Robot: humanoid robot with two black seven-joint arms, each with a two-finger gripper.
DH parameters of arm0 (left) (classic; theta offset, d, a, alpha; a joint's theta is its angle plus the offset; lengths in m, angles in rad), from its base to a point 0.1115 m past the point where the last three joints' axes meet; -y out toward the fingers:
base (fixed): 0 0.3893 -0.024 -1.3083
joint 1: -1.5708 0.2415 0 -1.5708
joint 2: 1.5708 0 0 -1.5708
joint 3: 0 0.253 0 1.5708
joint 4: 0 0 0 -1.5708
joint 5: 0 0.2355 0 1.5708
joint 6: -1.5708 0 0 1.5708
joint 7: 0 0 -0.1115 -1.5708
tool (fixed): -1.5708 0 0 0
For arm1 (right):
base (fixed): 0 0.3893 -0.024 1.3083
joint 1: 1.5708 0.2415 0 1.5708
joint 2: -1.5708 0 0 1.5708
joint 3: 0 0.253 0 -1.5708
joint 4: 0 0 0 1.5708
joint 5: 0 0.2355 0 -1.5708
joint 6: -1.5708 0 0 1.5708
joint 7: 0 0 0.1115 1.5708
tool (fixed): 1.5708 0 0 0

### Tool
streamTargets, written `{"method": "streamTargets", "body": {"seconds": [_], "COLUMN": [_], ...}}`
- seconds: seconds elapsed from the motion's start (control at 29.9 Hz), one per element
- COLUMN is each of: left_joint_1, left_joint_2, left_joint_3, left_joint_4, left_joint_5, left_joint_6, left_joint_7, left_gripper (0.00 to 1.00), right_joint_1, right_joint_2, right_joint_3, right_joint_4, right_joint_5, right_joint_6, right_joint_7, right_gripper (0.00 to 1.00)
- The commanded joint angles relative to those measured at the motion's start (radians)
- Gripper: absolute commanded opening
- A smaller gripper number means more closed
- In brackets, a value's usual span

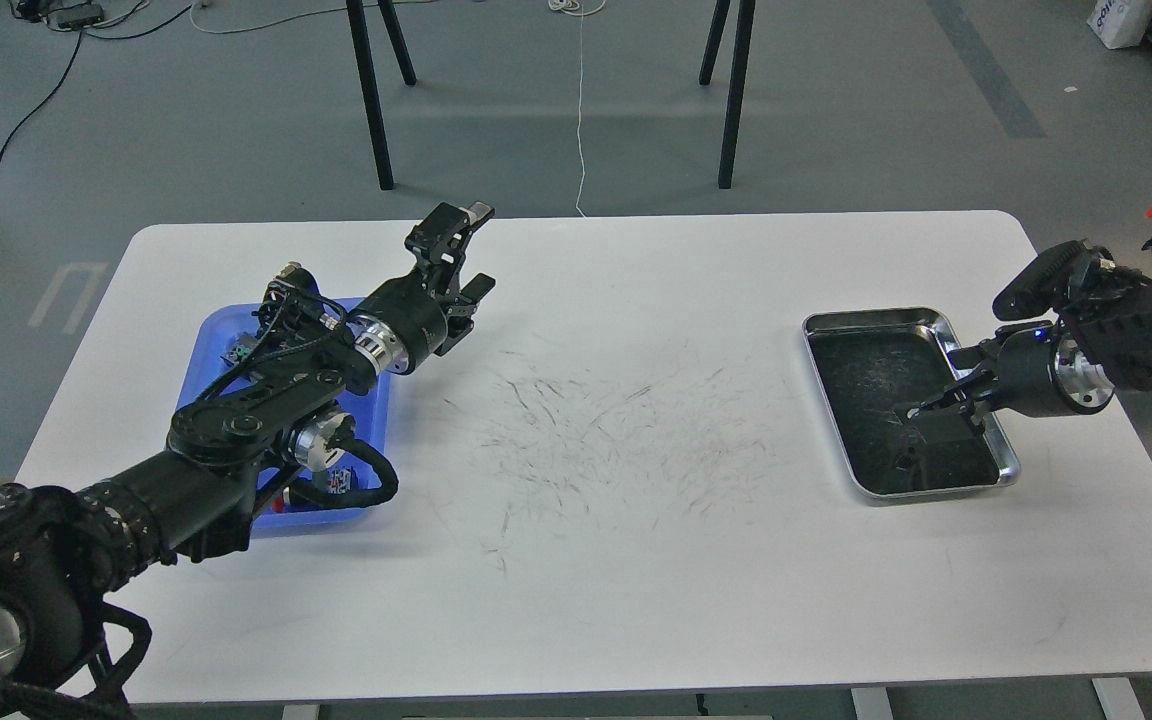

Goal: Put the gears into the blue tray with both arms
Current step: 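Lower the right gripper into the metal tray and grasp a black gear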

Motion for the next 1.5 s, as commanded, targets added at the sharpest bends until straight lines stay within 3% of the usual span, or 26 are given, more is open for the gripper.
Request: {"method": "streamTargets", "body": {"seconds": [0.0, 0.2, 0.7, 1.2, 1.47], "left_joint_1": [0.000, 0.000, 0.012, 0.011, 0.011], "left_joint_2": [-0.006, -0.014, -0.014, -0.032, -0.035], "left_joint_3": [0.011, 0.020, 0.029, 0.032, 0.034], "left_joint_4": [0.000, 0.004, 0.006, 0.029, 0.029], "left_joint_5": [0.000, 0.000, 0.002, 0.002, 0.003], "left_joint_6": [0.002, 0.002, 0.002, 0.002, 0.002], "left_joint_7": [0.000, 0.000, 0.000, 0.000, 0.000], "left_gripper": [1.00, 1.00, 1.00, 1.00, 1.00], "right_joint_1": [0.026, 0.020, -0.052, -0.072, -0.083], "right_joint_2": [0.011, 0.017, 0.095, 0.127, 0.143], "right_joint_3": [-0.083, -0.090, -0.043, -0.043, -0.041], "right_joint_4": [0.000, -0.005, -0.084, -0.152, -0.176], "right_joint_5": [-0.016, -0.002, 0.072, 0.078, 0.078], "right_joint_6": [0.020, 0.068, 0.063, 0.072, 0.072], "right_joint_7": [0.000, 0.000, 0.000, 0.000, 0.000], "right_gripper": [0.99, 0.99, 0.95, 0.56, 0.51]}}
